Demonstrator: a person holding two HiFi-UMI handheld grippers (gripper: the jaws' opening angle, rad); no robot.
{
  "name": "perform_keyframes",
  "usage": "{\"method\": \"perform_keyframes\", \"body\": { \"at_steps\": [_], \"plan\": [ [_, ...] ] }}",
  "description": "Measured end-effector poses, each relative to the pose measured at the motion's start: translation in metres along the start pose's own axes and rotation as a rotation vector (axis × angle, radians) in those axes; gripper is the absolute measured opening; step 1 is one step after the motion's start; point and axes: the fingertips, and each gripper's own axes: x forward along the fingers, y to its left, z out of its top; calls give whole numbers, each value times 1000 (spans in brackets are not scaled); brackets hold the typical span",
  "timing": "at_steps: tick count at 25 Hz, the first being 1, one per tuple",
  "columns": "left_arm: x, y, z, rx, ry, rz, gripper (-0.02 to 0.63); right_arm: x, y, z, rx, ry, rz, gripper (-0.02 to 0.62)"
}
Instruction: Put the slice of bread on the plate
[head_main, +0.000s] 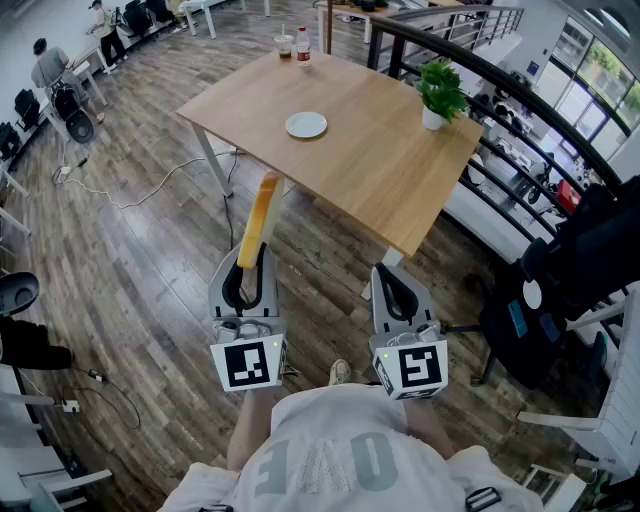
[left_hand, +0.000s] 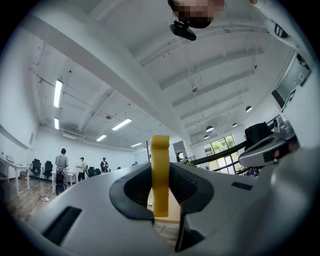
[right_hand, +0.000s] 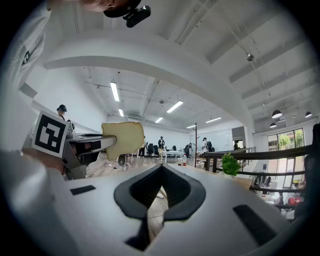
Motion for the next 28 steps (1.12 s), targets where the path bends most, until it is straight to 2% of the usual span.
{"method": "perform_keyframes", "body": {
  "at_steps": [7, 17, 22, 25, 28],
  "plan": [
    [4, -2, 1, 13, -1, 8, 89, 4, -10, 0, -6, -6, 10, 15],
    [10, -3, -2, 32, -23, 46, 89, 9, -27, -26, 5, 46, 2, 15],
    [-1, 5, -16, -6, 51, 83, 89, 8, -11, -44, 36, 101, 59, 15],
    [-1, 12, -22, 1, 61, 100, 89, 8, -4, -46, 25, 104, 94, 15],
    [9, 21, -26, -1, 47, 104, 89, 16, -10, -46, 7, 100, 80, 15]
  ]
}}
